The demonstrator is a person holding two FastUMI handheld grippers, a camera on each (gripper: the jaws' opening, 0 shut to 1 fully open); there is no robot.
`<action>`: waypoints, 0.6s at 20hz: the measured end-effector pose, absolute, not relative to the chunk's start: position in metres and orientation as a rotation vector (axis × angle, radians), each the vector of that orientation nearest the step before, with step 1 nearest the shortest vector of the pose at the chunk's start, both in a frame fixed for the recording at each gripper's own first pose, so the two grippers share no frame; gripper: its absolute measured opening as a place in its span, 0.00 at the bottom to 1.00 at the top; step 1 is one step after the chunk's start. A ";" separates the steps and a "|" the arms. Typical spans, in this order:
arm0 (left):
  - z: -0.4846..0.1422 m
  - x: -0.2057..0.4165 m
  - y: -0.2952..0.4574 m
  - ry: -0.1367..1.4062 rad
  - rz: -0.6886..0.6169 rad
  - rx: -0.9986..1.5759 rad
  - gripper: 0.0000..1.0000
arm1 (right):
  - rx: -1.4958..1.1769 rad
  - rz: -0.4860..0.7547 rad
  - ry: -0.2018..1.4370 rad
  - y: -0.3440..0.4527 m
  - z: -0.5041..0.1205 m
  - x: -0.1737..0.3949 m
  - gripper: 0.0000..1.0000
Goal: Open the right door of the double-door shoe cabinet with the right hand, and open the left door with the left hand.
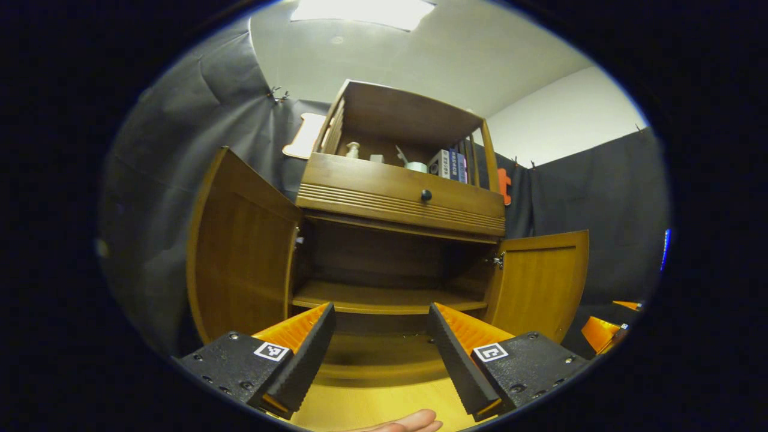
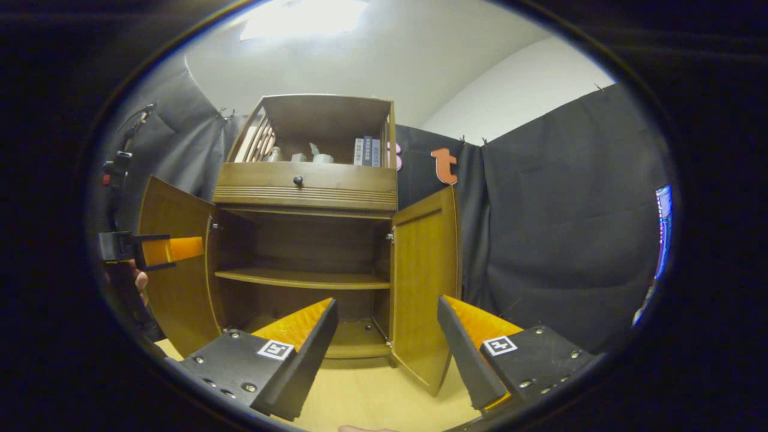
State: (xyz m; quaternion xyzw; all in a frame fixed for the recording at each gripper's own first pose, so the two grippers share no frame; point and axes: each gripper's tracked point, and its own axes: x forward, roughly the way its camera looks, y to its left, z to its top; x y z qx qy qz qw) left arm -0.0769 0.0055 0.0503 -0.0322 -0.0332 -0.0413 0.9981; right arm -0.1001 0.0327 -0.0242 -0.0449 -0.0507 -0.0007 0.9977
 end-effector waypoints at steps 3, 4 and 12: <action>0.031 -0.063 -0.002 -0.044 -0.078 -0.031 0.92 | -0.109 0.016 -0.092 0.040 -0.026 -0.087 0.99; 0.025 -0.057 -0.008 -0.030 -0.086 -0.036 0.92 | -0.114 0.022 -0.090 0.043 -0.026 -0.083 0.99; -0.023 -0.028 -0.048 0.070 -0.094 -0.045 0.92 | -0.144 0.032 -0.038 0.053 -0.049 -0.060 0.99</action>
